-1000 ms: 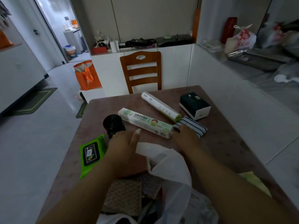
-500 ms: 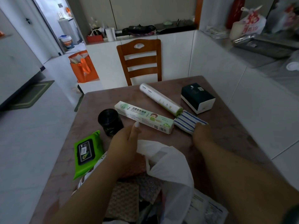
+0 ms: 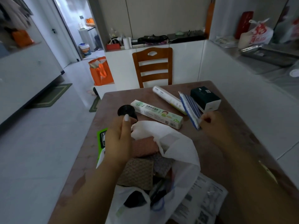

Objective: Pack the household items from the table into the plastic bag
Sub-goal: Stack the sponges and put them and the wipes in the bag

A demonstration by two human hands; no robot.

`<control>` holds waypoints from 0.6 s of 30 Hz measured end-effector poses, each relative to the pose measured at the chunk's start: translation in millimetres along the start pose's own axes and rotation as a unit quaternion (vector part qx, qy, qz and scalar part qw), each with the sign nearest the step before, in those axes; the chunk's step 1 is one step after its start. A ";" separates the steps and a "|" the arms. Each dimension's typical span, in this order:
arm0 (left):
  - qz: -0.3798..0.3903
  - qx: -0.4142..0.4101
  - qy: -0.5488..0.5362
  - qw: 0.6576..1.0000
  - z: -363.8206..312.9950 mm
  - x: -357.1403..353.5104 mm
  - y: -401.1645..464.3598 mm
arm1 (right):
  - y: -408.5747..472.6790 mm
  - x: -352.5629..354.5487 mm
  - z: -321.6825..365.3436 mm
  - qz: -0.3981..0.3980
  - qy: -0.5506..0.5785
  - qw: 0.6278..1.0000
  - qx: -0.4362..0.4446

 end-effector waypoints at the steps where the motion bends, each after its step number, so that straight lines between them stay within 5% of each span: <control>1: -0.003 -0.005 -0.005 1.000 0.6 7.4 -10.5 | -17.0 6.4 20.9 0.032 0.010 0.999 0.022; 8: -0.018 0.091 -0.058 0.994 47.5 38.1 -55.4 | -131.9 -29.3 92.0 0.239 -0.013 0.966 0.092; 14: -0.005 0.158 -0.037 0.987 64.2 56.5 -76.1 | -138.5 -104.2 100.5 0.230 -0.203 0.924 0.230; 18: 0.002 0.158 -0.049 0.986 48.2 54.8 -94.0 | -137.5 -63.6 88.9 0.110 -0.118 0.969 0.185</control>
Point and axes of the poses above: each hand's wrist, its own y-axis towards the middle knuckle, its own x-axis out of the back of the hand, z = x × y, the point moved 10 cm from there along y, towards the middle knuckle, and after that the axes turned 2 degrees about z, right-handed, at the moved point
